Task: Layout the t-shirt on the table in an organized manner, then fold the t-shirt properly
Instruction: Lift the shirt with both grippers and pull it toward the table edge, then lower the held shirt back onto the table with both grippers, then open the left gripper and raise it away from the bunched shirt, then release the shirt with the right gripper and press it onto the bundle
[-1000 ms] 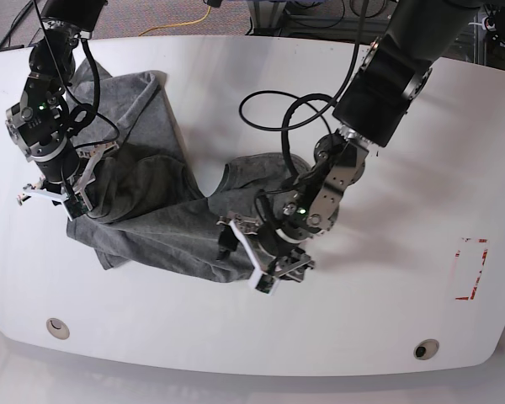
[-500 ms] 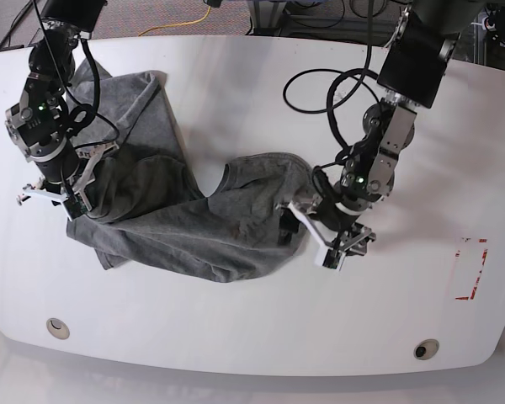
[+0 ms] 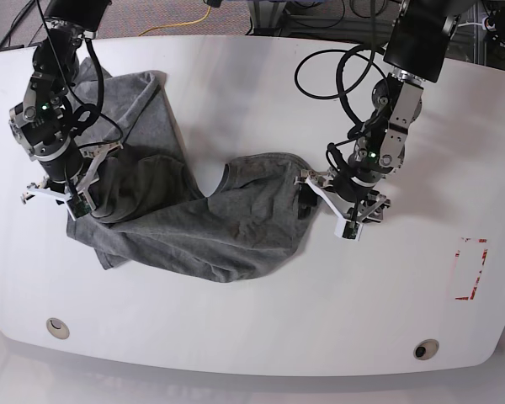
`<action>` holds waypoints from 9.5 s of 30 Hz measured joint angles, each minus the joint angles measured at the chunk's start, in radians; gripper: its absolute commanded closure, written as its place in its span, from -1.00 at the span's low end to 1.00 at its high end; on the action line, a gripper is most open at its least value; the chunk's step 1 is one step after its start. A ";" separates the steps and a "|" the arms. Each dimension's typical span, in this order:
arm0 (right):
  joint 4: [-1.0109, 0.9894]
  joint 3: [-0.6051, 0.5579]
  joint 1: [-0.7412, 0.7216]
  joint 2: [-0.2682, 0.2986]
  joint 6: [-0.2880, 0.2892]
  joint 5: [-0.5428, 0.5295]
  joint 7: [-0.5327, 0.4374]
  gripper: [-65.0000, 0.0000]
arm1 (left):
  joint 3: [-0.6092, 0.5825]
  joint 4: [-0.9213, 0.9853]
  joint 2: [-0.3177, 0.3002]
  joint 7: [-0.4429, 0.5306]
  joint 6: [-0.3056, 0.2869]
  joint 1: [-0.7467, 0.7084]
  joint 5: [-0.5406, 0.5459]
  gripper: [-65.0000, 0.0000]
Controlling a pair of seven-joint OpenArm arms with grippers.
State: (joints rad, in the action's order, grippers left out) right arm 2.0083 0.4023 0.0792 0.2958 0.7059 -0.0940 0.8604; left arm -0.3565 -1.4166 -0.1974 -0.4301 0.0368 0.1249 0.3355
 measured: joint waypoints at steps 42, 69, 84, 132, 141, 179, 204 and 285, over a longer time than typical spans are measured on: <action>0.000 -0.002 -0.025 0.000 0.001 -0.002 0.005 0.99 | -0.056 0.060 0.071 -0.008 -0.098 0.000 -0.007 1.00; -0.022 0.002 -0.412 0.006 0.000 0.009 0.005 0.99 | 0.034 -0.366 -0.053 -0.012 -0.112 0.441 -0.002 1.00; -0.201 -0.122 -0.795 0.028 0.002 0.101 0.008 0.98 | 0.157 -0.416 -0.027 -0.245 -0.113 0.775 -0.002 0.76; -0.134 -0.124 -0.435 0.006 0.002 0.091 0.048 0.98 | 0.185 -0.481 0.098 -0.483 -0.105 0.427 0.151 0.67; -0.132 -0.121 -0.420 0.009 0.001 0.098 0.060 0.98 | 0.104 -0.410 0.186 -0.476 -0.103 0.225 0.154 0.67; -0.159 -0.121 -0.292 0.103 0.001 0.109 0.054 0.99 | 0.055 -0.023 0.208 -0.121 -0.101 0.170 0.020 0.67; -0.182 -0.011 -0.133 0.109 -0.001 0.101 0.049 0.97 | 0.060 -0.130 0.071 -0.122 -0.101 0.151 0.024 0.67; -0.929 -0.482 -0.454 -0.113 -0.006 0.217 -0.419 -1.00 | 0.615 -0.250 -0.175 -0.129 -0.273 -0.040 0.020 0.67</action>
State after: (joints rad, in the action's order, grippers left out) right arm 1.0794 -0.0795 -0.3752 0.1829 0.6994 0.1230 0.4416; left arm 0.2584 -1.6665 -0.3725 -0.5594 -0.2359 0.0853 0.3557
